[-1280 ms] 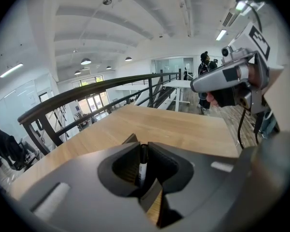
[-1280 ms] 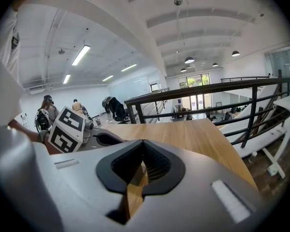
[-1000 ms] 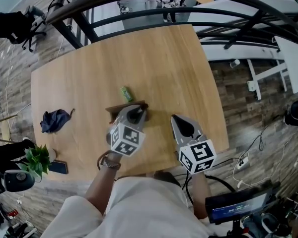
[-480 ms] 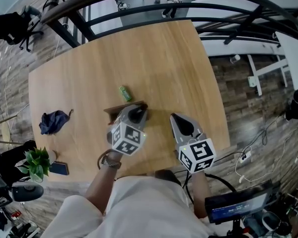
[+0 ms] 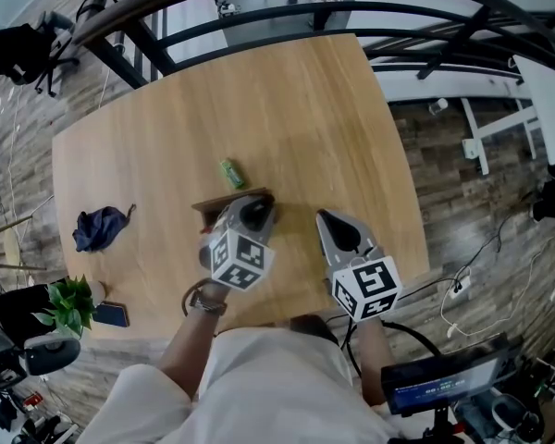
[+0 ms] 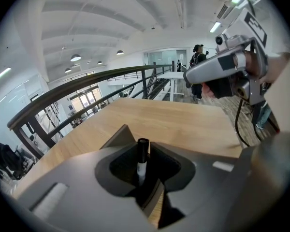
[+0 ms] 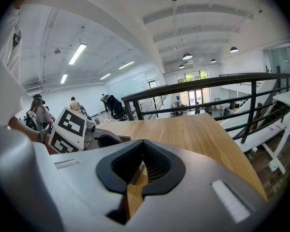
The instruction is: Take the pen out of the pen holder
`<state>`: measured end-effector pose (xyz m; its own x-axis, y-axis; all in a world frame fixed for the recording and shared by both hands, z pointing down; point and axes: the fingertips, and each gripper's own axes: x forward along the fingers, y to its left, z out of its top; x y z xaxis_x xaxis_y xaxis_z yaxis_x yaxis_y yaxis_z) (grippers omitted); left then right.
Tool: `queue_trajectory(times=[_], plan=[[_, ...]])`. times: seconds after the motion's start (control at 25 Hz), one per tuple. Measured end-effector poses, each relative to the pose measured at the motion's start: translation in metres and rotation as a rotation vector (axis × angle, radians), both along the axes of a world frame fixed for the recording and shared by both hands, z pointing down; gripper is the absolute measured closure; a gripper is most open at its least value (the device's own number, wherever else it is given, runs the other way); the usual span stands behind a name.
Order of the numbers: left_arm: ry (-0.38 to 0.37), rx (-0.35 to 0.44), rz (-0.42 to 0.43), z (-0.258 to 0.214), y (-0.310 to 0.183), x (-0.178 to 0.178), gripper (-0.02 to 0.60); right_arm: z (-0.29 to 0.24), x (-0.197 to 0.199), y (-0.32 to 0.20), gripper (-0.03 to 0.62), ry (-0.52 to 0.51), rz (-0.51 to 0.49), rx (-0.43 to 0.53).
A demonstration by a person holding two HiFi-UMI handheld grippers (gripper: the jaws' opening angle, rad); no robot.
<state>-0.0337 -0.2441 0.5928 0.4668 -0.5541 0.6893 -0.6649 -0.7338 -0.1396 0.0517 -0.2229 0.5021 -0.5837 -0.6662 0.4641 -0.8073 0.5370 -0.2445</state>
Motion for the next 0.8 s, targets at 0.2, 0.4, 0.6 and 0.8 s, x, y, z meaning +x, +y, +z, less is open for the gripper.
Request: queue_trajectory(times=[0.2, 0.4, 0.6, 0.8], plan=[[-0.006, -0.004, 0.003, 0.002, 0.001, 0.001, 0.5, -0.001, -0.001, 0.0, 0.592, -0.001, -0.004, 0.002], [-0.033, -0.01, 0.015, 0.007, 0.002, 0.003, 0.502, -0.001, -0.001, 0.0, 0.592, 0.001, -0.006, 0.001], [-0.048, -0.004, 0.013, 0.012, 0.002, 0.002, 0.506, 0.0, -0.002, 0.001, 0.592, 0.003, -0.008, 0.004], [-0.061, 0.008, 0.013, 0.012, 0.001, 0.002, 0.509, -0.003, 0.0, 0.001, 0.592, 0.002, 0.001, 0.01]])
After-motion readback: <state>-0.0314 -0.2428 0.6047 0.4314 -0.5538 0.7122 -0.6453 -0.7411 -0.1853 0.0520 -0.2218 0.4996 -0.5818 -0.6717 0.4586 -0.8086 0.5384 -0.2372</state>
